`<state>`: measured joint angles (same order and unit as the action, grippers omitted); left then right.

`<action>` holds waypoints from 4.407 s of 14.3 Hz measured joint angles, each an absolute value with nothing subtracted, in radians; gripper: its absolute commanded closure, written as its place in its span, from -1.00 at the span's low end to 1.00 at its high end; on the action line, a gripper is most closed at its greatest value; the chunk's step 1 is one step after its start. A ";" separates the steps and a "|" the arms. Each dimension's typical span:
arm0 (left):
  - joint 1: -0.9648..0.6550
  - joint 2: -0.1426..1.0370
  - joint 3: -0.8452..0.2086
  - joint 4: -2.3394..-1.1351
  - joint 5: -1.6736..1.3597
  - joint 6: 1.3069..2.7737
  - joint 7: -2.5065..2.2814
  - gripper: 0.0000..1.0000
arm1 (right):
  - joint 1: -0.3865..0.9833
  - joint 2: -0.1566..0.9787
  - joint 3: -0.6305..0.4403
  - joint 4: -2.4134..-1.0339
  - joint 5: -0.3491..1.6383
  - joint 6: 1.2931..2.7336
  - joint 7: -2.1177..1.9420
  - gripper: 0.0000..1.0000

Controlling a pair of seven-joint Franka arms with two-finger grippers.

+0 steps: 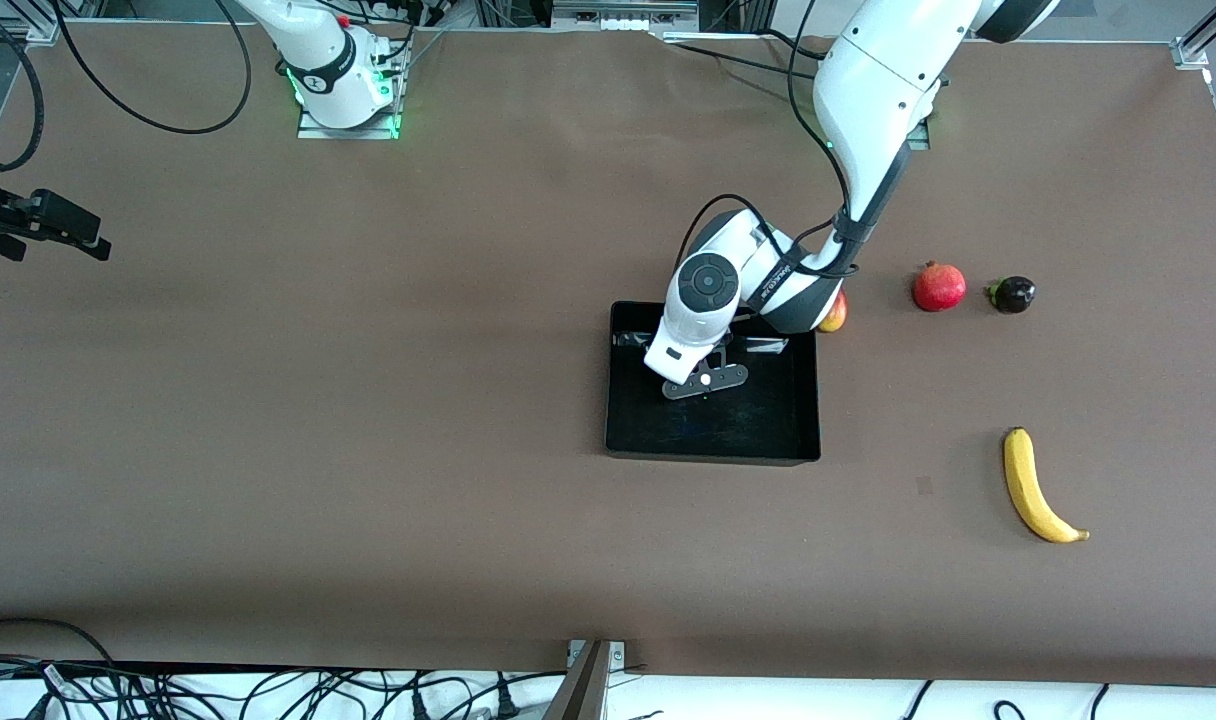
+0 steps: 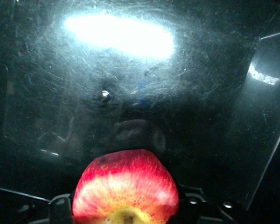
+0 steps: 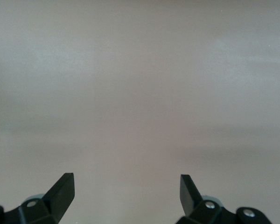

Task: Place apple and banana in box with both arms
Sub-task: 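Carry the apple with the left gripper over the black box, then release the apple into the box and lift the left gripper, then move the left gripper over the yellow banana and grasp it, then lift the banana with the left gripper and carry it over the box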

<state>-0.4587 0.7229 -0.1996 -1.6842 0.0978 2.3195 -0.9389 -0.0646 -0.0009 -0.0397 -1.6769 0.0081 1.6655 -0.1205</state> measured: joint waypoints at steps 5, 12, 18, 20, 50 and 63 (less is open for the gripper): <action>-0.459 0.733 -0.206 -1.692 0.105 2.315 -0.939 -1.00 | -0.065 0.003 -0.039 -1.675 0.008 1.668 -0.120 -1.00; -0.399 0.682 -0.195 -1.553 0.105 2.065 -0.997 -1.00 | -0.065 0.004 -0.039 -1.675 0.008 1.668 -0.120 -1.00; -0.136 0.549 -0.189 -1.440 0.105 1.862 -0.741 -1.00 | -0.065 0.007 -0.037 -1.675 0.009 1.684 -0.120 -1.00; -0.053 0.543 -0.184 -1.441 0.105 1.859 -0.604 -1.00 | -0.065 0.011 -0.036 -1.675 0.009 1.689 -0.121 -1.00; 0.284 0.853 -0.115 -1.492 0.239 2.390 -0.052 1.00 | -0.065 0.016 -0.035 -1.675 0.010 1.694 -0.121 -1.00; 0.007 0.541 -0.144 -1.445 0.058 1.833 -0.366 1.00 | -0.067 0.015 -0.035 -1.671 0.010 1.696 -0.121 -1.00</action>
<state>0.0074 0.5412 -0.1436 -1.4447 0.0580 1.8327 -0.3656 -0.0671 0.0149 -0.0351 -1.6712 0.0097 1.6960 -0.1208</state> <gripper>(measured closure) 0.656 0.000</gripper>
